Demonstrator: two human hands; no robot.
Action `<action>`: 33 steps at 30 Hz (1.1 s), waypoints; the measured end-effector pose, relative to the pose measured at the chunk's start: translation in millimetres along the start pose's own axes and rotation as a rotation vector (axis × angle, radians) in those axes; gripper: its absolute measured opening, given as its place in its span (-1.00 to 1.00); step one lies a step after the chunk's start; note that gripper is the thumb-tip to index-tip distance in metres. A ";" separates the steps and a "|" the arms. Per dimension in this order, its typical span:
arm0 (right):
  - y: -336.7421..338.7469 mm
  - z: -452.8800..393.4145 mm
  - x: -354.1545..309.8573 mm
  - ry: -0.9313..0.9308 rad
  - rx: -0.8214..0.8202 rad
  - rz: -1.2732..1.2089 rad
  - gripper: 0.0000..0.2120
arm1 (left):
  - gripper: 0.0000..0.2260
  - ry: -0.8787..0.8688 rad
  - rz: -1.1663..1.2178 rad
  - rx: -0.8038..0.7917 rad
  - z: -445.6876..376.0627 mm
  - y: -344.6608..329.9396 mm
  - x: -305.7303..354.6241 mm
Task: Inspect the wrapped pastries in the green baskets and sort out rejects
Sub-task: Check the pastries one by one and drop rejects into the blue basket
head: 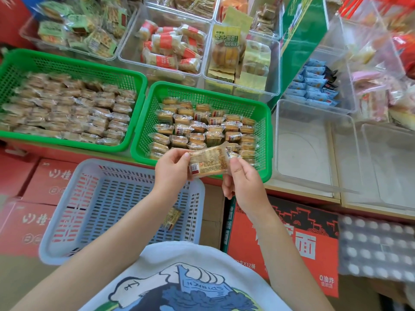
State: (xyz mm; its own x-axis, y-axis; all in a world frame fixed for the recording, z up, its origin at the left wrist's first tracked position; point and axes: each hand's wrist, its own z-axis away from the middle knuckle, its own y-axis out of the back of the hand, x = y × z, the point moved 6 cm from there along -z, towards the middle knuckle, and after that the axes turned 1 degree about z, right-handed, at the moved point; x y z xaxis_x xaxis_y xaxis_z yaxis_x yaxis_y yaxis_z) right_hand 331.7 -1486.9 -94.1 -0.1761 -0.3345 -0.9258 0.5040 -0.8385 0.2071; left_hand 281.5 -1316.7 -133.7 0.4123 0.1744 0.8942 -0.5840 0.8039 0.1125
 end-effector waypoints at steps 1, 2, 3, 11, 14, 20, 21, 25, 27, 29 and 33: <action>-0.1 -1.5 1.4 -0.008 -0.005 0.010 -0.66 | -0.82 -0.020 -0.035 0.005 -1.3 -1.0 0.6; 0.0 -3.5 2.1 -0.013 -0.007 0.023 -0.65 | -0.81 -0.052 -0.070 0.010 -3.0 -1.8 1.7; 0.8 -6.1 2.7 -0.020 -0.003 0.023 -0.65 | -0.81 -0.090 -0.093 0.011 -4.6 -2.1 3.9; -2.4 -22.8 14.5 -0.203 -0.159 -0.306 -0.64 | -0.87 -0.377 -0.137 -0.029 -4.0 -9.3 27.1; 10.9 -34.5 32.0 -0.227 -0.078 -0.151 -0.70 | -0.82 -0.301 -0.187 -0.060 -18.5 -10.9 7.4; 64.1 -78.2 38.2 -0.152 0.280 0.230 -0.75 | -0.68 -0.306 -0.778 -0.178 -62.1 -13.9 -21.6; 65.0 -87.6 34.8 -0.124 0.283 0.248 -0.76 | -0.67 -0.334 -0.863 -0.199 -69.3 -17.1 -25.1; 43.3 -126.6 41.2 -0.066 0.158 0.397 -0.78 | -0.58 -0.453 -1.193 -0.275 -93.1 -38.2 -33.1; 30.7 -142.3 55.4 -0.045 0.092 0.551 -0.76 | -0.51 -0.453 -1.266 -0.340 -102.2 -50.0 -37.7; 22.2 -152.6 65.3 -0.026 0.059 0.811 -0.73 | -0.48 -0.462 -1.322 -0.395 -109.3 -59.1 -42.7; 7.9 -159.9 69.4 0.067 0.018 1.000 -0.63 | -0.53 -0.484 -1.358 -0.476 -122.1 -67.3 -55.8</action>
State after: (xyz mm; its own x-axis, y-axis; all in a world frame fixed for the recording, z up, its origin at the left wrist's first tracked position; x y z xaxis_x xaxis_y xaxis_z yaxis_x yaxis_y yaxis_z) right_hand 458.6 -1447.9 -207.3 0.3698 -0.8647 -0.3399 0.3818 -0.1921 0.9041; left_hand 383.2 -1311.1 -244.0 0.1179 -0.9488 0.2931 0.3503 0.3159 0.8817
